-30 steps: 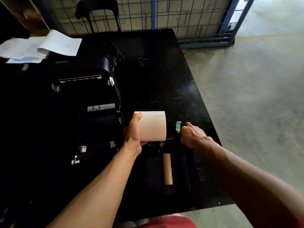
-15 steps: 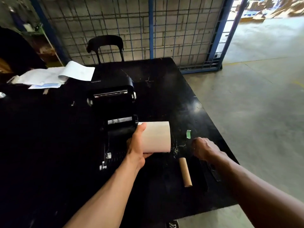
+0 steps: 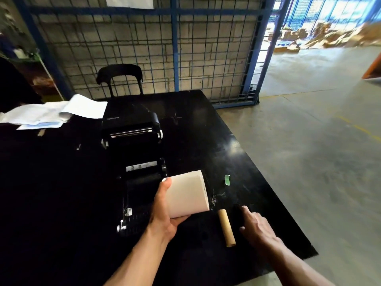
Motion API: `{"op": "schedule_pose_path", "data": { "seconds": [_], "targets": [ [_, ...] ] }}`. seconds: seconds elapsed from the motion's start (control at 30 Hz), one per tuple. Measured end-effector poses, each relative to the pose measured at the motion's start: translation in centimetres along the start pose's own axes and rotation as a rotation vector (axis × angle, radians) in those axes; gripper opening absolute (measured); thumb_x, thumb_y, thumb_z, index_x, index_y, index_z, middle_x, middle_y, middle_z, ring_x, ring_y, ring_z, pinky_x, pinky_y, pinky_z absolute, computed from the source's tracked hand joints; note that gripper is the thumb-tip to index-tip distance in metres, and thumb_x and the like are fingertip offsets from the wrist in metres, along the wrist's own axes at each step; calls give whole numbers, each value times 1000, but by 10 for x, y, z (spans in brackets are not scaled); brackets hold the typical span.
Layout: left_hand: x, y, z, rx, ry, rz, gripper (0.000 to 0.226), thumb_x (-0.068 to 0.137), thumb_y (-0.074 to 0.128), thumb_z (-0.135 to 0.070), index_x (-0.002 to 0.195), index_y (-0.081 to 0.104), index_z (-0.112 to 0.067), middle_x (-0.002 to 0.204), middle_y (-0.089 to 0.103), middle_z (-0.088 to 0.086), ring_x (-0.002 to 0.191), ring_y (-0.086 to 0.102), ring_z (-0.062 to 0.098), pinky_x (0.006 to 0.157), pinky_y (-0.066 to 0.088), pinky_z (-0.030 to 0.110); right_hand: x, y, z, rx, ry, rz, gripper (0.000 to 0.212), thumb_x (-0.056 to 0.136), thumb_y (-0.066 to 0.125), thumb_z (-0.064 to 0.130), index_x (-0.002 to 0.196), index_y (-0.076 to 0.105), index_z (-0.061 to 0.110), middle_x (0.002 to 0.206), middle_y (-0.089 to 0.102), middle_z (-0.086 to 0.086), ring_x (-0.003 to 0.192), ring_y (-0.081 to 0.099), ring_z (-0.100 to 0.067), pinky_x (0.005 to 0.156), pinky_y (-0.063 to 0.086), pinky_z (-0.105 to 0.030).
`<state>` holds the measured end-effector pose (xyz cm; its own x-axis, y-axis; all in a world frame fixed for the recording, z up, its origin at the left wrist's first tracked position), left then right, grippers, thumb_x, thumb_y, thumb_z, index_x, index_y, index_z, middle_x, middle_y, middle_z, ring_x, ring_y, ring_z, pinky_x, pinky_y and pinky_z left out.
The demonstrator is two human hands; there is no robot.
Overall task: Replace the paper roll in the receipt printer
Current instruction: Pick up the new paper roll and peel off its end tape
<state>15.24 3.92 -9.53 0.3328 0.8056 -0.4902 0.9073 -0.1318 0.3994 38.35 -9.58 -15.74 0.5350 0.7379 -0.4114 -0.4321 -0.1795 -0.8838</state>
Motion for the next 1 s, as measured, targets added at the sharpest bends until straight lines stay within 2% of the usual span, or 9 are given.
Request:
{"op": "schedule_pose_path", "data": {
  "seconds": [0.07, 0.2, 0.27, 0.33, 0.43, 0.53, 0.73, 0.87, 1.0],
  "targets": [
    [6, 1, -5, 7, 11, -7, 28, 80, 59, -56, 79, 76, -33, 78, 77, 3, 69, 75, 23, 72, 59, 53, 5, -3, 1, 46, 28, 1, 65, 87, 61, 21, 146, 32, 25, 107, 61, -10, 103, 65, -31, 80, 50, -36],
    [17, 6, -17, 11, 23, -22, 28, 79, 58, -56, 73, 76, -35, 70, 76, 1, 61, 74, 20, 65, 59, 48, 12, -37, 16, 254, 53, -79, 82, 83, 62, 19, 153, 22, 36, 121, 66, -18, 106, 65, -37, 88, 54, -38],
    [19, 12, -22, -5, 15, -25, 30, 79, 57, -57, 73, 76, -34, 70, 75, 2, 63, 74, 23, 64, 59, 48, 15, -66, 29, 476, 38, -184, 80, 83, 65, 18, 150, 24, 39, 120, 65, -20, 103, 66, -40, 90, 56, -45],
    [21, 16, -28, -29, 3, -26, 32, 79, 56, -57, 70, 76, -34, 69, 75, 3, 69, 72, 26, 67, 58, 50, 15, -95, 45, 774, 27, -264, 84, 83, 67, 15, 146, 23, 47, 114, 62, -18, 92, 68, -39, 77, 61, -48],
    [21, 18, -35, -46, -4, -39, 33, 79, 57, -56, 68, 75, -31, 65, 75, 3, 72, 71, 28, 68, 58, 52, 14, -125, 78, 1189, -54, -218, 86, 84, 69, 6, 143, 23, 49, 111, 58, -24, 71, 67, -29, 54, 59, -34],
    [17, 17, -43, -50, 7, -53, 31, 75, 60, -56, 75, 72, -27, 64, 74, 4, 79, 69, 32, 69, 57, 53, 4, -142, 108, 1417, -131, -226, 84, 85, 71, 0, 140, 28, 46, 114, 58, -24, 81, 72, -28, 66, 64, -37],
    [-5, 7, -57, -79, -1, -73, 39, 71, 62, -57, 91, 68, -23, 91, 70, 11, 89, 67, 34, 71, 56, 52, -32, -137, 141, 1495, -173, -307, 82, 88, 68, 0, 143, 25, 43, 106, 57, -16, 85, 71, -22, 66, 64, -29],
    [-21, -4, -62, -77, 18, -56, 37, 72, 61, -56, 86, 69, -23, 90, 70, 11, 88, 67, 34, 73, 56, 50, -53, -129, 150, 1540, -157, -329, 81, 89, 68, -1, 144, 23, 39, 105, 56, -15, 83, 70, -20, 69, 63, -31],
    [-38, -18, -60, -84, 16, -53, 35, 71, 61, -57, 79, 70, -24, 91, 71, 12, 89, 68, 34, 73, 57, 49, -76, -121, 160, 1594, -173, -321, 79, 87, 70, -1, 140, 25, 38, 111, 59, -20, 82, 73, -22, 59, 61, -25]
  ]
}}
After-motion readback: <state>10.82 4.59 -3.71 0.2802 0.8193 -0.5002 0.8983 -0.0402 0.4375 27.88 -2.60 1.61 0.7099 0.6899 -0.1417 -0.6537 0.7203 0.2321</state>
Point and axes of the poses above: each hand's wrist, its own x-axis towards the middle knuckle, its own y-axis out of the palm, z = x × y, the point moved 5 cm from there along x, towards the middle knuckle
